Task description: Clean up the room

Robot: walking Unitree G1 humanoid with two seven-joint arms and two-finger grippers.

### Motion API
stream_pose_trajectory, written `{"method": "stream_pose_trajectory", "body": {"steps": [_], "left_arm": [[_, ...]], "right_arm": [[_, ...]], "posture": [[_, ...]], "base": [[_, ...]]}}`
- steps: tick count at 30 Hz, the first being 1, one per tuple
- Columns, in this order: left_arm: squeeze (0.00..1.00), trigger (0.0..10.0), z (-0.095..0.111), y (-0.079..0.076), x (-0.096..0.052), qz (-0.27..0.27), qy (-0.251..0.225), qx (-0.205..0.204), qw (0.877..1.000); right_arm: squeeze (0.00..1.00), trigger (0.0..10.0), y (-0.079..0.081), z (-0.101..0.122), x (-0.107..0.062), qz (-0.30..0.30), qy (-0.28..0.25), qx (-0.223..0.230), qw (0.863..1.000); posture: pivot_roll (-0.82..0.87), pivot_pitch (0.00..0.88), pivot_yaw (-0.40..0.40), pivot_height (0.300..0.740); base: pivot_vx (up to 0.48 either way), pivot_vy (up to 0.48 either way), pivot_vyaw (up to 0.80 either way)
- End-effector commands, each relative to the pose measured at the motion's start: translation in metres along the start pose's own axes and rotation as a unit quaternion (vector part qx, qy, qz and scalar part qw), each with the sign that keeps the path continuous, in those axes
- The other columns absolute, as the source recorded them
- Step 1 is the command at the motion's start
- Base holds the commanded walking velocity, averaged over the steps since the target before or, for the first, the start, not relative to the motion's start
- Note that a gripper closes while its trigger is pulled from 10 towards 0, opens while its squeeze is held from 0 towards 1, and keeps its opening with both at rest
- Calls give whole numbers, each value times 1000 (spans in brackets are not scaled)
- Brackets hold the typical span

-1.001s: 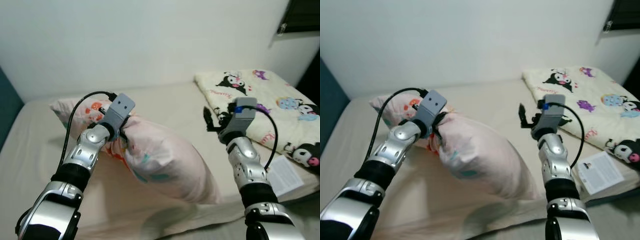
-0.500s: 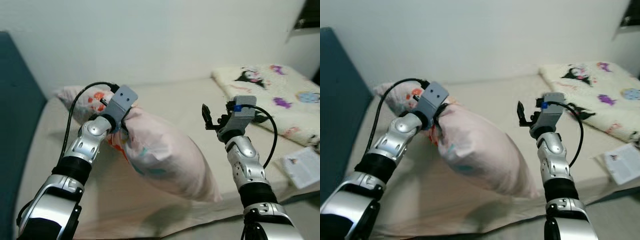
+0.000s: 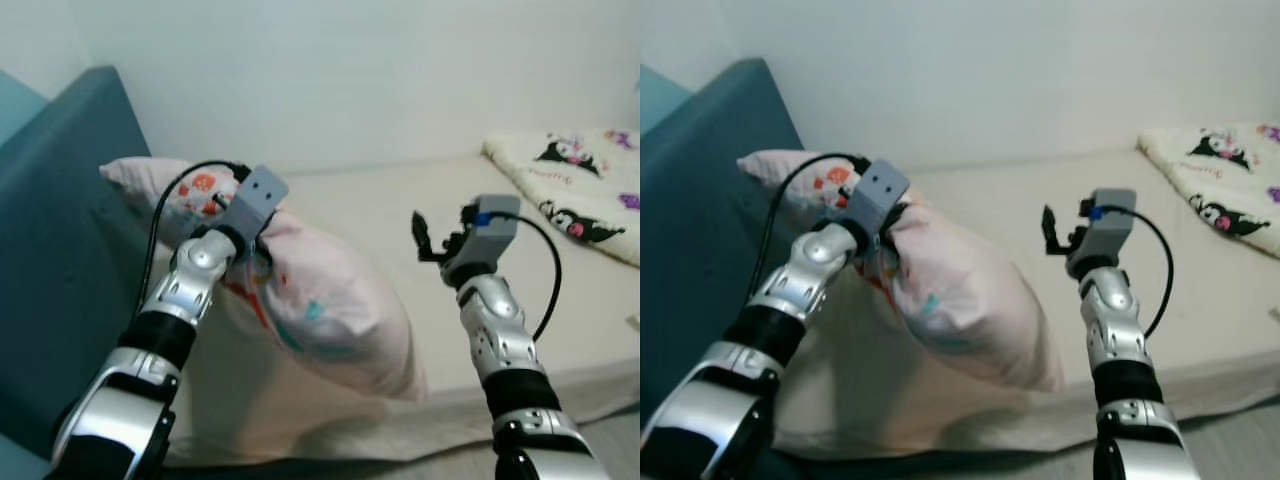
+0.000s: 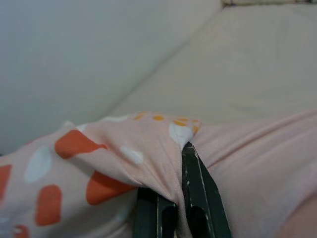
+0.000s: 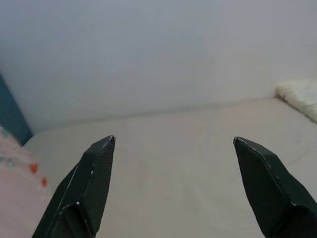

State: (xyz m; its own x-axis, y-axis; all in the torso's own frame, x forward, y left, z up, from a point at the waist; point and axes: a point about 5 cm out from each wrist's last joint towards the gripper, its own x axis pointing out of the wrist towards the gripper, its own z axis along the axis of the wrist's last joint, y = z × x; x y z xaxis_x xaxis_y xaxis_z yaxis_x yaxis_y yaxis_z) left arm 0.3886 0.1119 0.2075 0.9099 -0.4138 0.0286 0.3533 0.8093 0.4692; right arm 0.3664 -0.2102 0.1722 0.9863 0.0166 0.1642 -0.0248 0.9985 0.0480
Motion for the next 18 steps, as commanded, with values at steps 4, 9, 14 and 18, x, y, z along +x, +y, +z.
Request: {"method": "stream_pose_trajectory", "body": {"steps": [4, 9, 14, 18], "left_arm": [[0, 10000, 28, -12, 0, -21, -86, 1, 996], [0, 10000, 31, -26, 1, -32, -91, 13, 995], [0, 10000, 34, -30, 2, -26, -94, -4, 995], [0, 10000, 35, -30, 2, -23, -96, -17, 995]], "right_arm": [[0, 10000, 5, -1, 0, 6, -1, 8, 1000], [0, 10000, 4, 1, 0, 5, -3, 7, 1000], [0, 10000, 3, 1, 1, 5, -4, 6, 1000], [0, 10000, 4, 1, 0, 5, -3, 6, 1000]], "posture": [[-114, 0, 22, 740], [-116, 0, 20, 740], [-112, 0, 20, 740], [-111, 0, 20, 740]], "base": [[0, 0, 0], [0, -465, 0], [0, -373, 0], [0, 0, 0]]}}
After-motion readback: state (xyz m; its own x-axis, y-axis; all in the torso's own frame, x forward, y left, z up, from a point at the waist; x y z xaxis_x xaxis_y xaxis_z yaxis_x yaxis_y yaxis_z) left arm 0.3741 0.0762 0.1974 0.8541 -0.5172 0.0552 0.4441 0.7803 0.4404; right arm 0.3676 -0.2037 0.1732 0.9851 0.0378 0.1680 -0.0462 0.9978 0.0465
